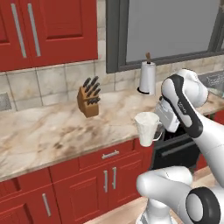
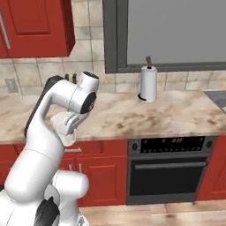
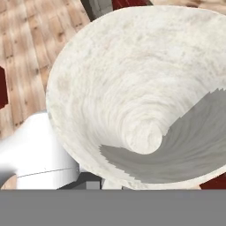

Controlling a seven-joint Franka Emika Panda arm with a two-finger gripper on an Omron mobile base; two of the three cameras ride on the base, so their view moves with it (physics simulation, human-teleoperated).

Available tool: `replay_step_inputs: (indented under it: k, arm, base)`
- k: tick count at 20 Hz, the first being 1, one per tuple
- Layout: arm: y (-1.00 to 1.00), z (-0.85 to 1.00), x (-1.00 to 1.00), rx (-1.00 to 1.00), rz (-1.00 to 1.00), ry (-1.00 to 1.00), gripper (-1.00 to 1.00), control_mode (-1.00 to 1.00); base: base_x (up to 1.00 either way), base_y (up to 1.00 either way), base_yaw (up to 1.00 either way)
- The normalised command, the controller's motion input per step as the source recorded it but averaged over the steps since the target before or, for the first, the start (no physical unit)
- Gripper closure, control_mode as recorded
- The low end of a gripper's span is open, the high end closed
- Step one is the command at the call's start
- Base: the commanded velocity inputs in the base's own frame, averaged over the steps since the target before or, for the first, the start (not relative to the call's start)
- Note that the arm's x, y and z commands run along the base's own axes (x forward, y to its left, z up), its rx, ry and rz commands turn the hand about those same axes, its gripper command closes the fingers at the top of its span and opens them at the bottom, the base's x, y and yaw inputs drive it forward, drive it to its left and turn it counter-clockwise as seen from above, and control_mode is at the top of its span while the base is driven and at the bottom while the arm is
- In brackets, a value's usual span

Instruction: Pick the jug and bowl and place them in the sink. Then turn on the water.

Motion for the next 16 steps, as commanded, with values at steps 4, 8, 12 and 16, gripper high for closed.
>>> replay_step_inputs:
  k: [4,8,12,16]
  arm:
    - [0.00,0.00,0.00,0.00,0.00,0.00,1.00,1.00]
    - [0.00,0.00,0.00,0.00,0.00,0.00,1.00,1.00]
    - [0.00,0.00,0.00,0.00,0.00,0.00,1.00,1.00]
    - [0.00,0.00,0.00,0.00,0.00,0.00,1.00,1.00]
  base:
    - [0.64,-0.98,0.32]
    - [0.47,-1.00,0.31]
    - [0.27,-1.00,0.26]
    - [0.18,-1.00,0.21]
